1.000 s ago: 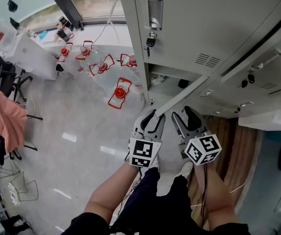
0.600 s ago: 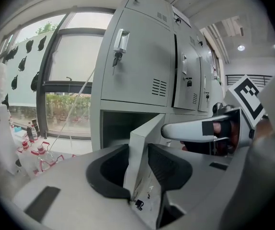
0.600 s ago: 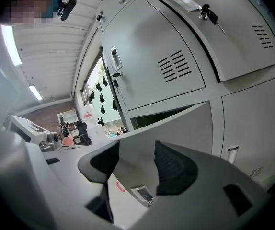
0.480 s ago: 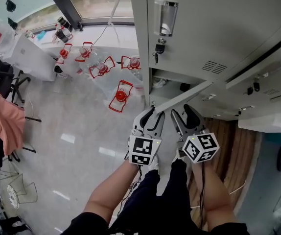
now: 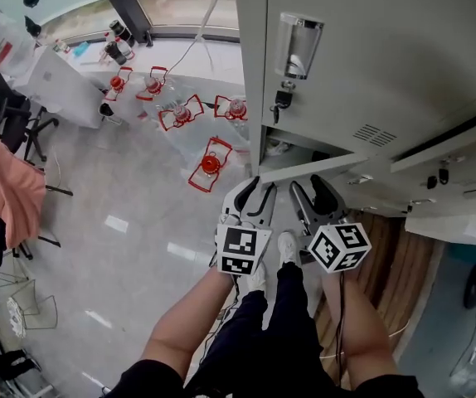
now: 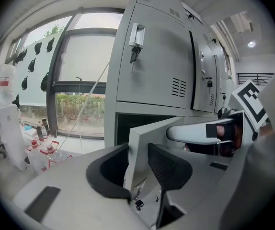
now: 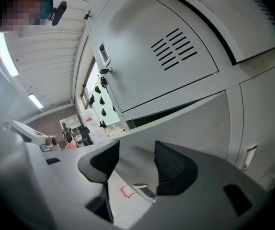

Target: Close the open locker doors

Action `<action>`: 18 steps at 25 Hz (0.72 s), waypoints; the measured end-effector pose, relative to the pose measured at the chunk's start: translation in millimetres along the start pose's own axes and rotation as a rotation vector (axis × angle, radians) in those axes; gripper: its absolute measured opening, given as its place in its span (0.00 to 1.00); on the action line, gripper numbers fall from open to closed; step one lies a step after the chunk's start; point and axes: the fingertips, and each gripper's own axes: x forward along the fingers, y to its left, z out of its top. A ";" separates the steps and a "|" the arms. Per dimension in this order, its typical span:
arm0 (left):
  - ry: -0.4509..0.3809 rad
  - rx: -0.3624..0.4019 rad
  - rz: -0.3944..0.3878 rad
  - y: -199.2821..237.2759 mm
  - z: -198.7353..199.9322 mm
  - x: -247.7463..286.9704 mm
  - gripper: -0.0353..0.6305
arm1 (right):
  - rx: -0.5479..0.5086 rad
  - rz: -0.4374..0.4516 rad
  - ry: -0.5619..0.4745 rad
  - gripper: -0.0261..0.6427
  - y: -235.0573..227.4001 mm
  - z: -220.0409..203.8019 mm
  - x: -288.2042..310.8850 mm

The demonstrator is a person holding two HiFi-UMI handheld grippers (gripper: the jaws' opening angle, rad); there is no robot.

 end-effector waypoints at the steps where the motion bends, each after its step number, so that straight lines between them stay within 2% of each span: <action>1: 0.000 -0.002 0.015 3.7 1.2 1.6 0.27 | 0.005 0.005 -0.002 0.37 -0.6 1.7 3.2; 8: -0.015 -0.036 0.089 23.7 13.6 5.6 0.27 | 0.022 0.030 0.003 0.37 -7.0 11.7 20.0; 18: -0.023 -0.065 0.094 29.2 12.3 9.9 0.28 | -0.005 0.042 -0.003 0.37 -16.7 20.1 38.7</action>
